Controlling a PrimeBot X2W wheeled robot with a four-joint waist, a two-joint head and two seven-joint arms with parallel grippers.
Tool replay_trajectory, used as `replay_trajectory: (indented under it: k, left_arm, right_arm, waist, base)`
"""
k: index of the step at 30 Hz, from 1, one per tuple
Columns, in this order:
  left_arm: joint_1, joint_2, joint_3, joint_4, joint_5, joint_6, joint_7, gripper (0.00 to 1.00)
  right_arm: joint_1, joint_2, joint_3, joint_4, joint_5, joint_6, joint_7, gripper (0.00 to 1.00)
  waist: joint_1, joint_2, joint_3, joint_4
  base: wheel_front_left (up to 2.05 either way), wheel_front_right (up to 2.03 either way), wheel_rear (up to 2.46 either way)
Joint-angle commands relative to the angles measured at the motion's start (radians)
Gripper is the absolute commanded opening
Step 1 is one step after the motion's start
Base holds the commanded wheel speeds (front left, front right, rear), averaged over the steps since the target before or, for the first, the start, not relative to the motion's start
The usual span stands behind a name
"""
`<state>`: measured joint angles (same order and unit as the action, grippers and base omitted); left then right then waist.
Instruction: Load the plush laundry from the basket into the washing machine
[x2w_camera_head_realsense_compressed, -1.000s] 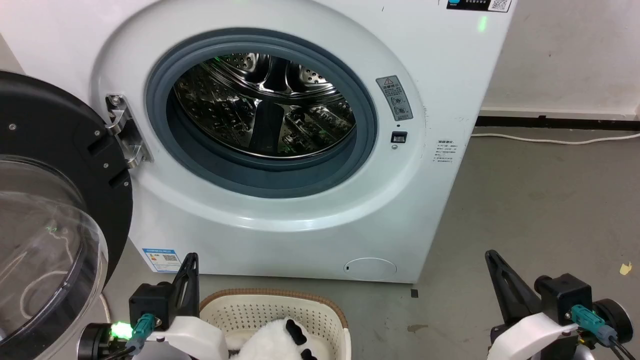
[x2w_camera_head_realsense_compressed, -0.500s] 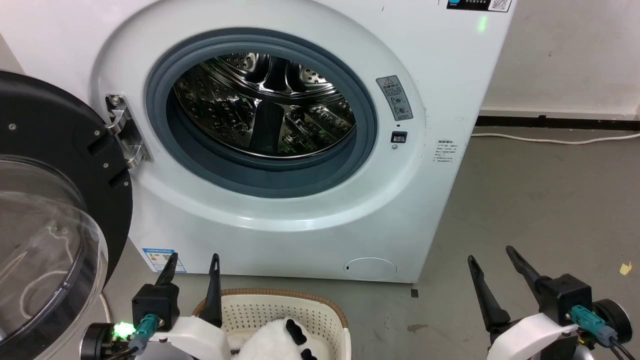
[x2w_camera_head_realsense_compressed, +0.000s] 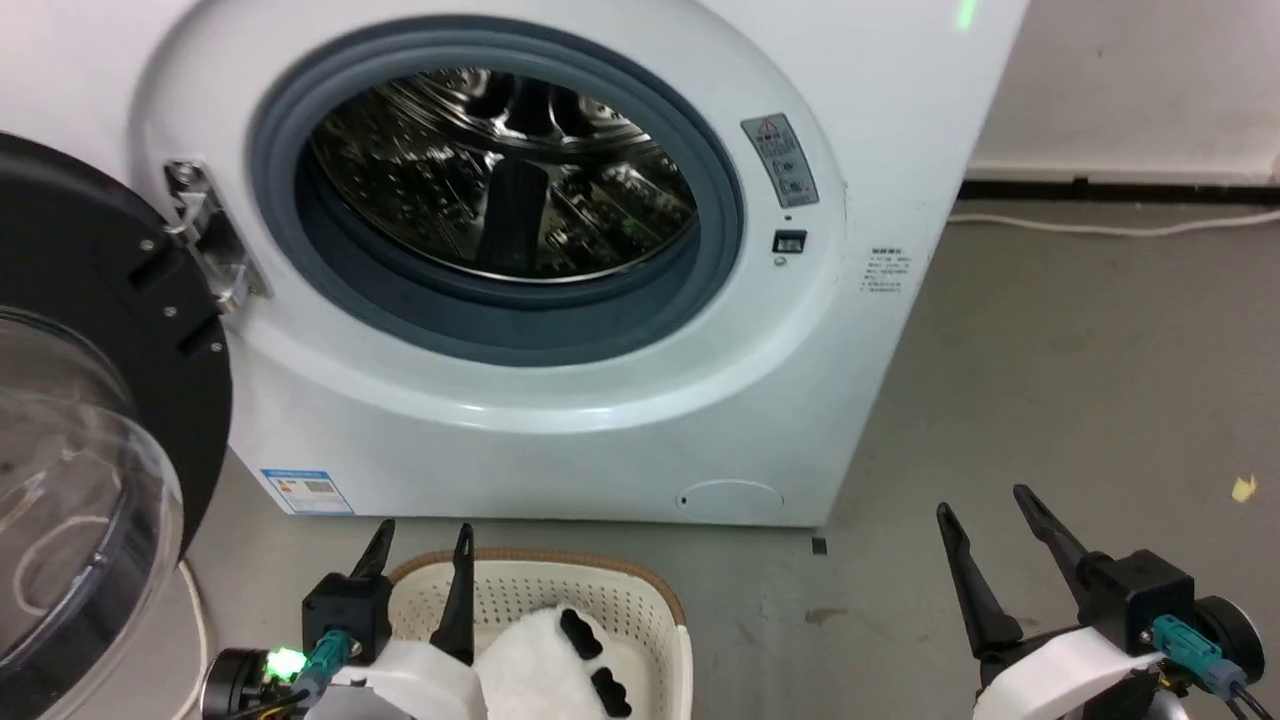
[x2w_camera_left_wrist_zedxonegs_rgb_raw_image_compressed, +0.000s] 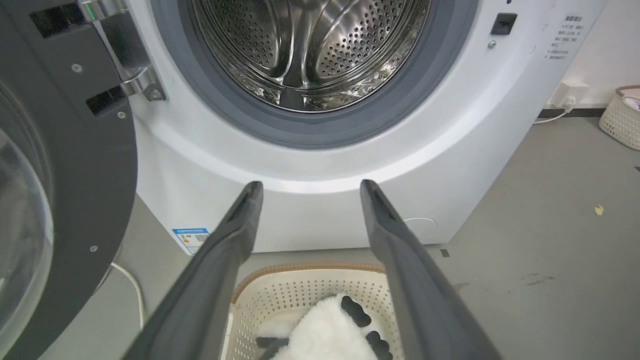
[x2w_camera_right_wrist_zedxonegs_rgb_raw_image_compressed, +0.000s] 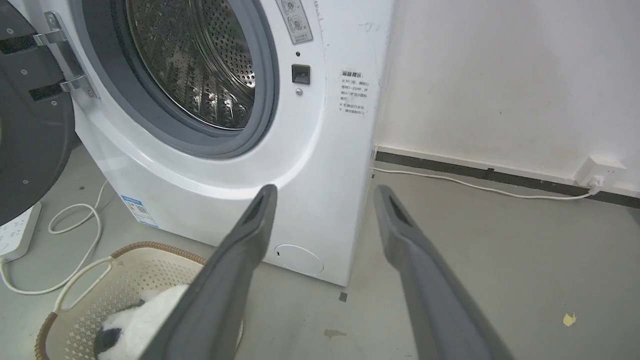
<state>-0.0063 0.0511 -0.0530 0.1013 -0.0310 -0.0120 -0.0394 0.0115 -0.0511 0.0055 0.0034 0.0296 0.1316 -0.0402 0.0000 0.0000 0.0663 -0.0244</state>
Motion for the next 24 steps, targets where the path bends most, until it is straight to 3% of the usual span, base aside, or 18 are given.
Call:
replay_trajectory:
  k: [1, 24]
  left_arm:
    - [-0.023, 0.005, -0.006, 0.022, -0.008, -0.005, -0.009, 1.00]
    - [-0.169, 0.091, -0.010, 0.308, -0.108, -0.030, 0.054, 1.00]
  right_arm:
    - [-0.016, 0.000, 0.003, -0.005, 0.010, 0.000, -0.011, 1.00]
    - [-0.073, 0.000, 0.044, -0.023, 0.089, 0.000, -0.061, 1.00]
  waist:
    - [0.0000, 0.0000, 0.018, -0.011]
    - [0.0000, 0.0000, 0.197, -0.131]
  base:
    - [0.00, 0.00, 0.00]
    - [0.00, 0.00, 0.00]
